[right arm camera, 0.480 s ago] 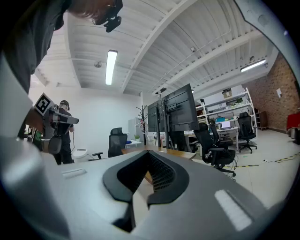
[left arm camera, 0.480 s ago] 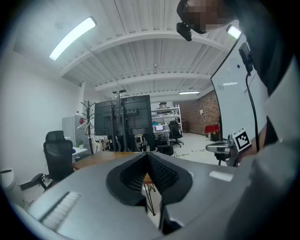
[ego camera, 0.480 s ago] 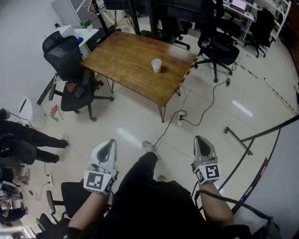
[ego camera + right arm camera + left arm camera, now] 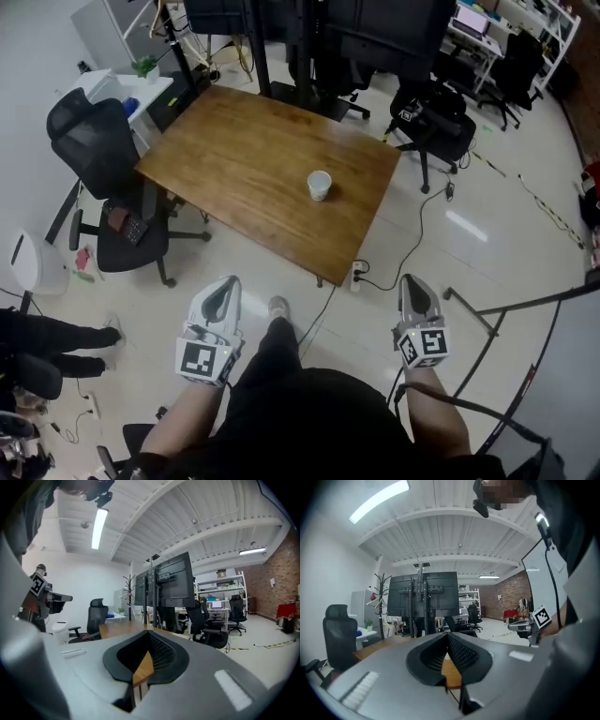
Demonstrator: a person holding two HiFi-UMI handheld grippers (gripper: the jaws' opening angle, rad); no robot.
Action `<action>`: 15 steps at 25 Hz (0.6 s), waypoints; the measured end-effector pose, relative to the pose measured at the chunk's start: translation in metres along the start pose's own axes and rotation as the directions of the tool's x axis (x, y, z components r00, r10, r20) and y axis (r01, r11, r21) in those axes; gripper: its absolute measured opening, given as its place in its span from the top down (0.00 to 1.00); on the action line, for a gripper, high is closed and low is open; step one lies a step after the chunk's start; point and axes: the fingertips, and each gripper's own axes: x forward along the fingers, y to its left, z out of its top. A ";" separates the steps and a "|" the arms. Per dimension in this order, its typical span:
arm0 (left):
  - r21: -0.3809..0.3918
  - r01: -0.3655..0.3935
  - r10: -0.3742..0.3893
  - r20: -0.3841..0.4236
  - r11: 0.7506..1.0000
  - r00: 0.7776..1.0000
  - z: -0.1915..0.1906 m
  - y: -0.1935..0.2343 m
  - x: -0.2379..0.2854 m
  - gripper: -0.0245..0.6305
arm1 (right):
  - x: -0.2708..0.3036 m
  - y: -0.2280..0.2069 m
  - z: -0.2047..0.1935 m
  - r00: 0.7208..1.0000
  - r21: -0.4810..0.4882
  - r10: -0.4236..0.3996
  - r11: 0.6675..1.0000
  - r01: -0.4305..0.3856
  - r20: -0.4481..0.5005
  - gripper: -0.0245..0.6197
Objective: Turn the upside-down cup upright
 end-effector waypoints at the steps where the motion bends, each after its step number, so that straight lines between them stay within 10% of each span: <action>1: 0.017 0.023 -0.023 0.003 1.000 1.000 0.003 0.015 0.020 0.96 | 0.023 -0.002 0.004 1.000 0.001 -0.021 1.000 0.021 -0.011 0.96; 15: 0.009 0.230 -0.230 0.014 0.973 0.973 0.036 0.084 0.217 0.96 | 0.187 0.023 0.038 0.987 -0.065 0.063 0.995 -0.073 -0.150 0.96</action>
